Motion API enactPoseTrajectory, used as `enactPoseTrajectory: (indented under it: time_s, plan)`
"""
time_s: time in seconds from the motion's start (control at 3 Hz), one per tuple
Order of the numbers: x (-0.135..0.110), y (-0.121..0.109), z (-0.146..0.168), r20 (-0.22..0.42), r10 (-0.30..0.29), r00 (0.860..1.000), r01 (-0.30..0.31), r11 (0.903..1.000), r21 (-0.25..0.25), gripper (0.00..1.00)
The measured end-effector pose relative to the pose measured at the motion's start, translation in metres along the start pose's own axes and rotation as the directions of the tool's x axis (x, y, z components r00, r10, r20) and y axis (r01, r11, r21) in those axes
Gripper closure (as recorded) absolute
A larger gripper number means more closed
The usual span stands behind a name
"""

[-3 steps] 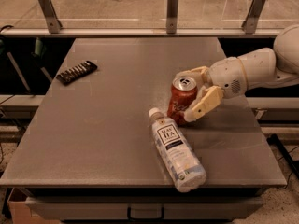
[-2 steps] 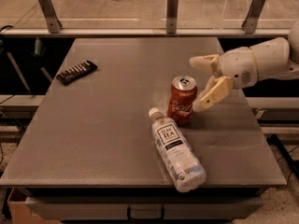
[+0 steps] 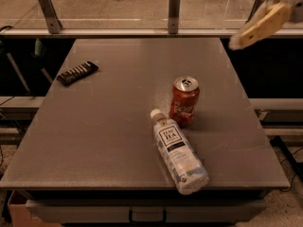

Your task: Move coke can near blue plastic bottle

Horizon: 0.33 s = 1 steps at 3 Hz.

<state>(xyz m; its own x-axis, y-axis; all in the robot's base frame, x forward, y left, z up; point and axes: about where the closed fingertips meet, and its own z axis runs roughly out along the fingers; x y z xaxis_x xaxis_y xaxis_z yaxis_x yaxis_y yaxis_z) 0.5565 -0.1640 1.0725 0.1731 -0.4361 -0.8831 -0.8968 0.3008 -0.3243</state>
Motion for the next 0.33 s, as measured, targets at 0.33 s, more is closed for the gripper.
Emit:
enactPoseTrajectory:
  time_s: [0.33]
  plan:
    - [-0.0658, -0.0188, -0.0533, 0.04, -0.15, 0.988, 0.142, 0.9756, 0.168, 0.0]
